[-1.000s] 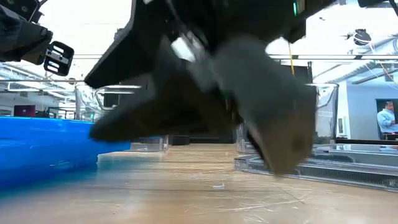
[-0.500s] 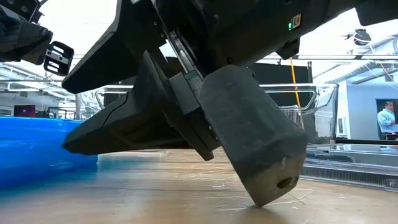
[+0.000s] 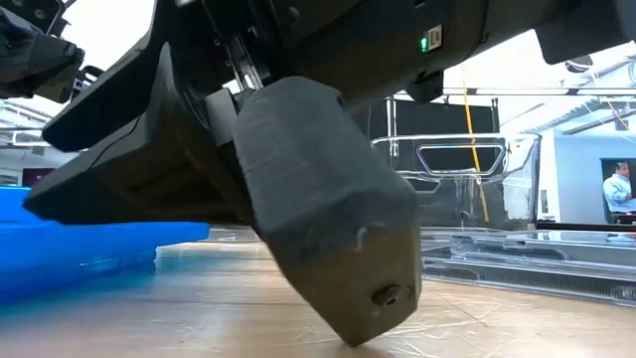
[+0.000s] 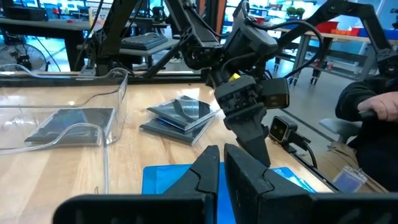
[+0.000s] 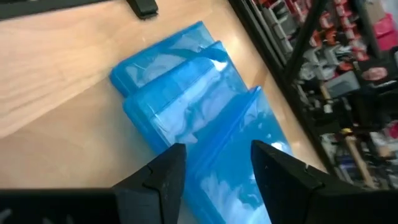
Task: Pick & place jewel cases by type
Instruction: Put the blue CD case into the left transparent bin
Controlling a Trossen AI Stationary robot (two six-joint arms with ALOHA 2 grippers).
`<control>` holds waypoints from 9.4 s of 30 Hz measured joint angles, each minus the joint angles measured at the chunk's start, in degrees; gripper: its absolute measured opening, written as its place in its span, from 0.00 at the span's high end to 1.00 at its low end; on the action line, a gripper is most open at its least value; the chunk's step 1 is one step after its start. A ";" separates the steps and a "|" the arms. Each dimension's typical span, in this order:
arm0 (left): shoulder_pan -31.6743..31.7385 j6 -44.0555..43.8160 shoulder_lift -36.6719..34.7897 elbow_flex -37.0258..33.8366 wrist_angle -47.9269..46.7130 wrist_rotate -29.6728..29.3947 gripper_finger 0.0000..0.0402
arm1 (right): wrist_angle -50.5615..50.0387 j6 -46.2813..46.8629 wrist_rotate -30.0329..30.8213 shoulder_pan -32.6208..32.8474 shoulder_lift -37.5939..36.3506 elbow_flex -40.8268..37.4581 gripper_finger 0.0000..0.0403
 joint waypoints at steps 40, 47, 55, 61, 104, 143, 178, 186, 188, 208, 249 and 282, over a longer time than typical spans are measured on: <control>-10.12 -33.73 25.34 5.97 -14.05 -18.48 0.98 | -3.39 3.89 16.80 3.78 -0.04 -0.14 0.53; -10.10 -29.99 33.32 15.25 -23.87 -17.99 0.97 | 0.59 -0.41 16.78 4.58 0.00 -0.21 0.53; -10.08 -33.61 39.11 22.49 -35.15 -17.37 0.97 | 0.38 -4.75 19.67 5.94 0.06 -0.19 0.53; -9.88 -34.65 40.53 23.37 -36.22 -16.46 0.97 | 0.10 -6.20 20.03 6.84 0.06 -0.19 0.53; -4.50 -36.20 42.40 23.37 -37.10 -14.36 0.97 | -16.69 23.86 15.15 6.61 -7.15 -0.62 0.53; -11.69 -29.56 42.38 23.34 -37.82 -21.00 0.91 | -18.78 111.66 -22.36 -9.91 -17.70 -10.24 0.53; -11.58 -29.67 50.62 23.30 -33.53 -20.94 0.91 | -1.76 109.91 -24.39 -14.10 -17.73 -20.10 0.53; -10.68 -29.08 50.53 23.51 -36.15 -22.28 0.91 | -1.60 108.31 -23.46 -14.13 -17.73 -20.10 0.53; -9.93 -28.07 50.53 24.47 -36.73 -22.31 0.91 | -1.57 107.97 -23.39 -14.13 -17.73 -20.10 0.53; -7.65 -25.42 54.81 31.76 -40.87 -17.86 0.91 | 9.78 108.38 -23.54 -14.08 -12.54 -19.94 0.53; -10.47 -24.65 55.17 39.50 -50.99 -17.86 0.91 | 19.92 87.36 -21.07 -10.28 -15.06 -20.03 0.90; -32.23 -22.24 55.04 39.50 -41.08 -35.99 0.91 | -21.67 57.42 -18.68 -22.28 -40.40 -7.89 0.93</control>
